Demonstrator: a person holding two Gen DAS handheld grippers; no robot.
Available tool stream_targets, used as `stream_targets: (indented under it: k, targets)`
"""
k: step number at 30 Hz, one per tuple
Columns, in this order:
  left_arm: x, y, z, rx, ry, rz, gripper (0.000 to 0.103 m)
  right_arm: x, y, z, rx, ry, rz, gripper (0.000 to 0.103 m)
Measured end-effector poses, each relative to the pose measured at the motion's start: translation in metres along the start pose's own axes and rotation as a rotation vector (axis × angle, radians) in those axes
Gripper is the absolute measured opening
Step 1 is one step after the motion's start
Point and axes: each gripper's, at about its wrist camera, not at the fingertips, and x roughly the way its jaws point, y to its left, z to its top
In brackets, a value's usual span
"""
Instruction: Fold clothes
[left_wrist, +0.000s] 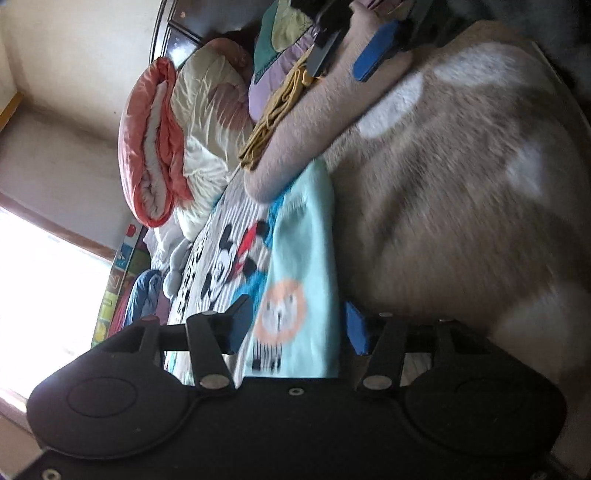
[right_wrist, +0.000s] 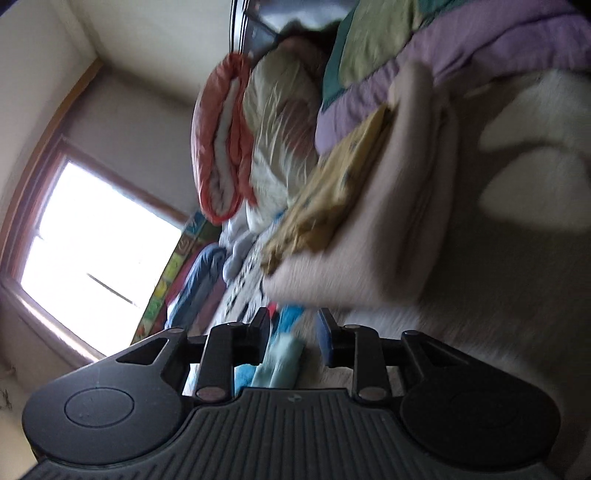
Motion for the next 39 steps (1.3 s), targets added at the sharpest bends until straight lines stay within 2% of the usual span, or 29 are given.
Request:
stream_targets:
  k: [4,9,11,12,13,14,17,21,23,26,27,29,30,33,39]
  targets:
    - [0.015,-0.001,0.017,0.010,-0.005,0.000,0.047,-0.002,-0.010,0.010,0.019,-0.012,-0.001,0.030]
    - [0.038,0.002,0.036,-0.015,0.013,-0.006,0.046,-0.004,-0.018,0.017,0.019,-0.019,0.010,0.030]
    - [0.047,0.003,0.043,-0.025,0.021,-0.008,0.038,-0.005,-0.017,0.015,-0.005,-0.022,0.007,0.029]
    - [0.051,0.004,0.046,-0.033,0.025,-0.011,0.024,-0.005,-0.017,0.015,-0.017,-0.023,0.006,0.030]
    - [0.055,0.007,0.046,-0.063,0.031,-0.025,0.009,-0.005,-0.017,0.015,-0.023,-0.024,0.009,0.029]
    - [0.054,0.013,0.044,-0.107,0.028,-0.034,0.006,-0.006,-0.017,0.015,-0.029,-0.024,0.013,0.029]
    - [0.051,0.033,0.038,-0.243,0.018,-0.060,0.005,-0.010,-0.011,0.010,-0.078,-0.033,0.032,0.033]
    - [0.036,0.097,0.021,-0.502,0.002,-0.132,0.005,-0.029,0.001,0.008,-0.127,-0.123,0.087,0.035]
    - [0.027,0.132,0.008,-0.622,-0.012,-0.173,0.005,-0.031,0.004,0.007,-0.127,-0.129,0.101,0.038]
    - [0.011,0.180,-0.017,-0.786,-0.036,-0.218,0.005,-0.023,0.031,-0.015,-0.255,-0.031,0.147,0.038]
    - [0.005,0.195,-0.026,-0.837,-0.045,-0.230,0.005,-0.020,0.046,-0.028,-0.327,0.020,0.190,0.039]
    - [-0.007,0.217,-0.046,-0.910,-0.060,-0.231,0.004,-0.012,0.074,-0.055,-0.457,0.131,0.275,0.044]
    - [-0.014,0.225,-0.055,-0.940,-0.073,-0.229,0.004,-0.008,0.085,-0.071,-0.516,0.179,0.286,0.047]
    - [-0.033,0.246,-0.083,-1.019,-0.095,-0.212,0.004,0.004,0.119,-0.118,-0.692,0.325,0.317,0.047]
    - [-0.057,0.272,-0.133,-1.158,-0.114,-0.157,0.004,0.015,0.148,-0.179,-0.793,0.476,0.320,0.050]
